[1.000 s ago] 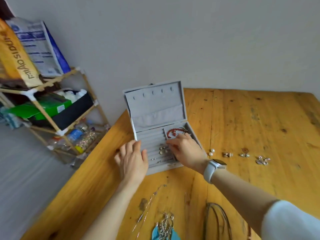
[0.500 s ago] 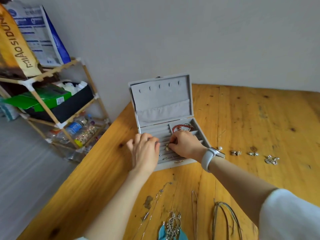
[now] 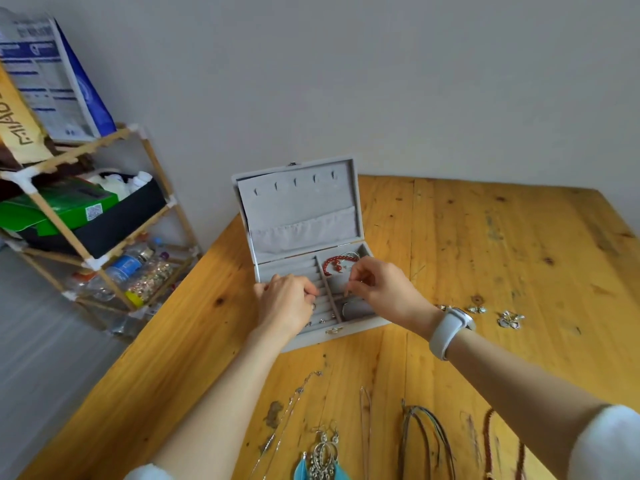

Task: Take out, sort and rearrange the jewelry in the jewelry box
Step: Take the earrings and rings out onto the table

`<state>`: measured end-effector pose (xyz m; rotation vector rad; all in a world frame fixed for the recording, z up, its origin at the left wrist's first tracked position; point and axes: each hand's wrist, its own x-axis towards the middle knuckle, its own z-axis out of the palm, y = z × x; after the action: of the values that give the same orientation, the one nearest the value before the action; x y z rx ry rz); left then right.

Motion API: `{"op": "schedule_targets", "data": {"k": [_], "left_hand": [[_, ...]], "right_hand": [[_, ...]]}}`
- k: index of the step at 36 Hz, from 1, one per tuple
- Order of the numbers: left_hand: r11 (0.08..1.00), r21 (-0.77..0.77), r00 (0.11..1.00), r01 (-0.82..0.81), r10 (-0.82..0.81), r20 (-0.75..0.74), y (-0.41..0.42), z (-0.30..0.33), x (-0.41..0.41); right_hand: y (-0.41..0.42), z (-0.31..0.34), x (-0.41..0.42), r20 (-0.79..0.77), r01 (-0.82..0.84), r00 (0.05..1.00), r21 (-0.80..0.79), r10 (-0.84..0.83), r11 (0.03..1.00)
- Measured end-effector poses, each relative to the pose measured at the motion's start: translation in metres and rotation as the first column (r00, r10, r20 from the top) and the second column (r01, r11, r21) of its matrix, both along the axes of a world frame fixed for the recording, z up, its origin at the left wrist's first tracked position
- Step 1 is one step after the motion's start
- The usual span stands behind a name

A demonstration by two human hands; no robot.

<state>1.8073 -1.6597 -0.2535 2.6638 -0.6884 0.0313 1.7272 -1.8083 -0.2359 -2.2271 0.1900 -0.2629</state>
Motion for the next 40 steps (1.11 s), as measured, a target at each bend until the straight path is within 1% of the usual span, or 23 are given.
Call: {"op": "schedule_targets", "data": {"k": [3,6,9,12,14,16,18,20,23,25,26,28,30,33,36,40], "left_hand": [[0.996,-0.081,1.0,-0.02,0.021,0.013,0.001,0.007,-0.006],[0.972,-0.233,0.998,-0.015,0.028,0.052,0.002,0.017,-0.022],[0.923,-0.384,1.0,0.003,-0.009,-0.013,-0.004,0.025,-0.048],[0.894,-0.447,0.988,0.042,-0.105,-0.117,-0.018,0.028,-0.079],[0.889,-0.448,0.954,0.094,-0.209,-0.216,-0.03,0.027,-0.101],[0.889,-0.429,0.9,0.161,-0.31,-0.306,-0.045,0.025,-0.121],[0.885,-0.381,0.822,0.267,-0.416,-0.389,-0.06,0.024,-0.14],[0.86,-0.333,0.728,0.387,-0.507,-0.461,-0.077,0.023,-0.156],[0.801,-0.284,0.632,0.527,-0.593,-0.499,-0.105,0.022,-0.177],[0.784,-0.254,0.614,0.567,-0.607,-0.504,-0.125,0.02,-0.186],[0.783,-0.24,0.615,0.574,-0.606,-0.504,-0.136,0.019,-0.188],[0.792,-0.209,0.636,0.573,-0.591,-0.495,-0.157,0.014,-0.189],[0.811,-0.184,0.679,0.555,-0.569,-0.464,-0.175,0.009,-0.187],[0.834,-0.149,0.748,0.531,-0.544,-0.379,-0.196,-0.001,-0.179],[0.848,-0.128,0.797,0.515,-0.528,-0.294,-0.211,-0.007,-0.17],[0.856,-0.101,0.837,0.507,-0.517,-0.177,-0.229,-0.008,-0.16]], "right_hand": [[-0.011,0.008,-0.017,0.034,0.04,0.999,-0.006,-0.04,0.999],[-0.028,0.016,-0.04,0.024,0.085,0.996,-0.043,-0.084,0.995],[-0.046,0.021,-0.07,-0.007,0.105,0.994,-0.067,-0.106,0.992],[-0.066,0.024,-0.107,-0.105,0.094,0.989,-0.109,-0.106,0.99],[-0.079,0.024,-0.132,-0.235,0.031,0.97,-0.155,-0.067,0.987],[-0.092,0.024,-0.155,-0.375,-0.056,0.927,-0.194,-0.021,0.979],[-0.103,0.023,-0.177,-0.493,-0.122,0.87,-0.19,0.013,0.974],[-0.111,0.023,-0.195,-0.588,-0.167,0.807,-0.155,0.045,0.974],[-0.125,0.023,-0.212,-0.689,-0.202,0.72,-0.093,0.083,0.975],[-0.136,0.02,-0.216,-0.716,-0.202,0.694,-0.094,0.075,0.975],[-0.143,0.018,-0.216,-0.716,-0.186,0.696,-0.107,0.055,0.977],[-0.155,0.012,-0.214,-0.679,-0.128,0.734,-0.148,-0.006,0.981],[-0.166,0.005,-0.21,-0.598,-0.045,0.798,-0.178,-0.072,0.983],[-0.181,-0.006,-0.203,-0.46,0.079,0.876,-0.162,-0.146,0.984],[-0.192,-0.016,-0.195,-0.38,0.17,0.902,-0.128,-0.207,0.977],[-0.203,-0.027,-0.185,-0.3,0.231,0.917,-0.135,-0.262,0.963]]}}
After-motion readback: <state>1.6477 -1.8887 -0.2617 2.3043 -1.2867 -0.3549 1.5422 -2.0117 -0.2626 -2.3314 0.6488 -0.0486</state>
